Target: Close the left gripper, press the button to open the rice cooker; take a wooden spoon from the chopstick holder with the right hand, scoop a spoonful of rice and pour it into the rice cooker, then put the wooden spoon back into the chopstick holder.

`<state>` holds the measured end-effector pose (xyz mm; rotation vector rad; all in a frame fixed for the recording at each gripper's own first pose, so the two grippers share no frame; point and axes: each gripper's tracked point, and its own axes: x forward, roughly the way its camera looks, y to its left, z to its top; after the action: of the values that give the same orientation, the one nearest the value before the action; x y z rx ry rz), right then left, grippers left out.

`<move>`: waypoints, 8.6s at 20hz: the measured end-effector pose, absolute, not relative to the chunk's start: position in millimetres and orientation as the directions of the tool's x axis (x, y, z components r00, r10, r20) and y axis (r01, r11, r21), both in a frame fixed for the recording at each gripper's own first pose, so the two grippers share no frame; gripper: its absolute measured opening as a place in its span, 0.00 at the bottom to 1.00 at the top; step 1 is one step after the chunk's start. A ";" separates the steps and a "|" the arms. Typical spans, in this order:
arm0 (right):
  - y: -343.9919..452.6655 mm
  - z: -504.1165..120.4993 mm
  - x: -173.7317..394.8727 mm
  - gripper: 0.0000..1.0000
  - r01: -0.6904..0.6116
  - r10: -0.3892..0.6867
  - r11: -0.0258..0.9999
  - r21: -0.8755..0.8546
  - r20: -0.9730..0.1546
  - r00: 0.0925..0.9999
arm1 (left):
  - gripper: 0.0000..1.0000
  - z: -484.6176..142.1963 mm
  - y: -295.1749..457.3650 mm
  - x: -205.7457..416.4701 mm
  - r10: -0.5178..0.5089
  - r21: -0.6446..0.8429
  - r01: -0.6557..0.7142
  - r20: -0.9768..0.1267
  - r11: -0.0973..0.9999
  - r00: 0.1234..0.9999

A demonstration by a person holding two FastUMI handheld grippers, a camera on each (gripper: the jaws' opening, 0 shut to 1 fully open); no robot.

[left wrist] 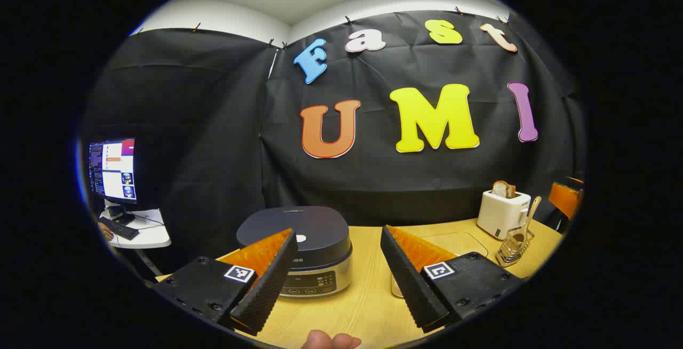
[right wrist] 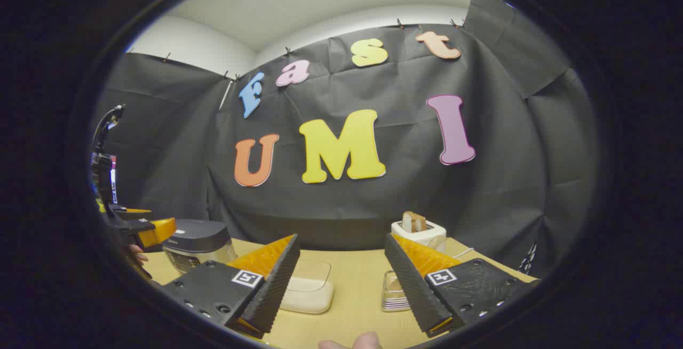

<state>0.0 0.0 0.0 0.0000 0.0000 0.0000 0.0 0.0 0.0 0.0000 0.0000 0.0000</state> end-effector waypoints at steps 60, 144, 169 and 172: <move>-13.3 -20.6 15.4 0.95 -0.108 0.108 0.994 0.008 -0.049 0.993 | 0.03 -69.0 66.7 96.5 -0.062 -0.021 0.070 -0.734 0.997 0.676; 90.6 -44.1 199.7 0.00 -0.189 0.163 0.979 -0.074 -0.271 0.949 | 0.99 21.0 108.8 26.0 0.024 -0.091 -0.023 0.010 0.996 1.000; 190.0 -188.2 209.4 0.00 -0.065 0.273 0.937 0.344 -0.602 0.750 | 0.99 -9.0 147.5 14.0 0.031 -0.130 -0.032 -0.007 0.991 0.999; 189.6 -182.1 209.3 0.00 -0.026 0.335 0.879 0.477 -0.577 0.744 | 0.99 -5.7 145.7 12.7 0.035 -0.117 -0.035 -0.002 0.992 0.999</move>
<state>209.3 189.6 -182.1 0.4654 0.7089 0.2054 12.7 145.7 -5.7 -0.1177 0.0005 0.0346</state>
